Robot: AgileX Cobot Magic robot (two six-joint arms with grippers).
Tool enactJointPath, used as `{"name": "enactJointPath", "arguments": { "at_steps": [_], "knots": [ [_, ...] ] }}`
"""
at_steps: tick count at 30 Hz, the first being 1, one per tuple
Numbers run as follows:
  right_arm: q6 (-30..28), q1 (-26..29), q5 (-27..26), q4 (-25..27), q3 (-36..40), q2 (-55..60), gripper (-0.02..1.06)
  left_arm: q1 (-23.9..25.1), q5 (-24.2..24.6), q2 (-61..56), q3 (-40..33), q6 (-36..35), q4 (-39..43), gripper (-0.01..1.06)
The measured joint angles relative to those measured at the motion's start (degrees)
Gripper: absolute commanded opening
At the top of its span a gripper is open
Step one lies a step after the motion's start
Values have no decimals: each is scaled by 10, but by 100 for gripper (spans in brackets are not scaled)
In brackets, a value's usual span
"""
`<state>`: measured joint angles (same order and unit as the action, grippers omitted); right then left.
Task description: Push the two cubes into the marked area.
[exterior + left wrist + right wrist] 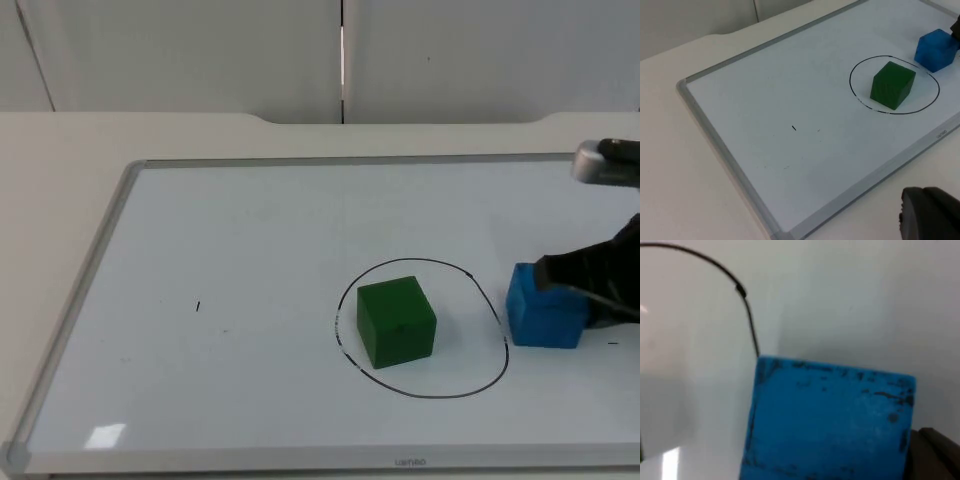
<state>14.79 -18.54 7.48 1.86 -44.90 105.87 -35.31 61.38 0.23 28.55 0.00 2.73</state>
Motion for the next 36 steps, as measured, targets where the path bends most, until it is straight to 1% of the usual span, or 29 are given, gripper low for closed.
{"name": "enactJointPath", "arguments": {
  "at_steps": [3,10,15,20,23,24,30,36],
  "knots": [
    [1,-12,-1,0,0,0,0,0,0,0,0,0,0,0],
    [8,-35,-30,0,0,0,0,0,0,0,0,0,0,0],
    [11,-36,-35,0,0,0,0,0,0,0,0,0,0,0],
    [11,-36,-52,0,0,7,0,0,0,0,0,0,0,0],
    [11,-36,-75,0,0,25,0,0,0,0,0,0,0,0],
    [11,-36,-75,0,0,25,0,0,0,0,0,0,0,0],
    [27,-36,-110,0,0,42,0,0,0,0,0,0,0,0],
    [39,-36,-124,1,0,42,0,0,0,0,0,0,0,0]
  ]
}}
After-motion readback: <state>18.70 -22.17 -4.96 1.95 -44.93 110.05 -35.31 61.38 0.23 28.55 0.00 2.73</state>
